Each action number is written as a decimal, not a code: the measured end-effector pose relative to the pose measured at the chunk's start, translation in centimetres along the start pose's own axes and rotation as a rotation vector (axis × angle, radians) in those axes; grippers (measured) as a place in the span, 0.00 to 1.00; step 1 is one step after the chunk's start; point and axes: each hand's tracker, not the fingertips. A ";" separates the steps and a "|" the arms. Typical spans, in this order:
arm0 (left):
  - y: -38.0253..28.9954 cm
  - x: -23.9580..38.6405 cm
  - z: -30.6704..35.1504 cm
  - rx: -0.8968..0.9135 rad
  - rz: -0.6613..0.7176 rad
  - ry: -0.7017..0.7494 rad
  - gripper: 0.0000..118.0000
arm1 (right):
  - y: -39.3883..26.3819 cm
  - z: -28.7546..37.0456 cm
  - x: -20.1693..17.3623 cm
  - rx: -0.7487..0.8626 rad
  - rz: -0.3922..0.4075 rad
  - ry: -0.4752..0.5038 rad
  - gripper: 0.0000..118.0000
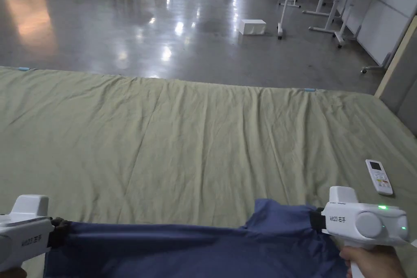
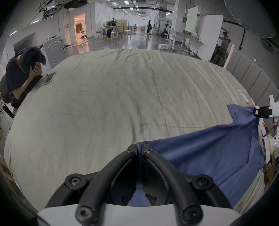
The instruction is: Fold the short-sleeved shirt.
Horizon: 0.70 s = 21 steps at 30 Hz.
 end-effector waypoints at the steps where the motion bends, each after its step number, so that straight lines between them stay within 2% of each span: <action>1: -0.2 -0.2 0.9 0.011 0.005 -0.008 0.04 | -0.2 1.4 0.1 0.018 0.007 0.005 0.01; 11: -3.7 -2.6 8.7 0.081 0.021 -0.058 0.04 | -4.7 12.7 0.5 0.112 0.064 0.030 0.01; 21: -9.7 -3.2 11.8 0.025 -0.002 -0.092 0.04 | -12.7 16.6 0.2 -0.013 0.123 0.002 0.01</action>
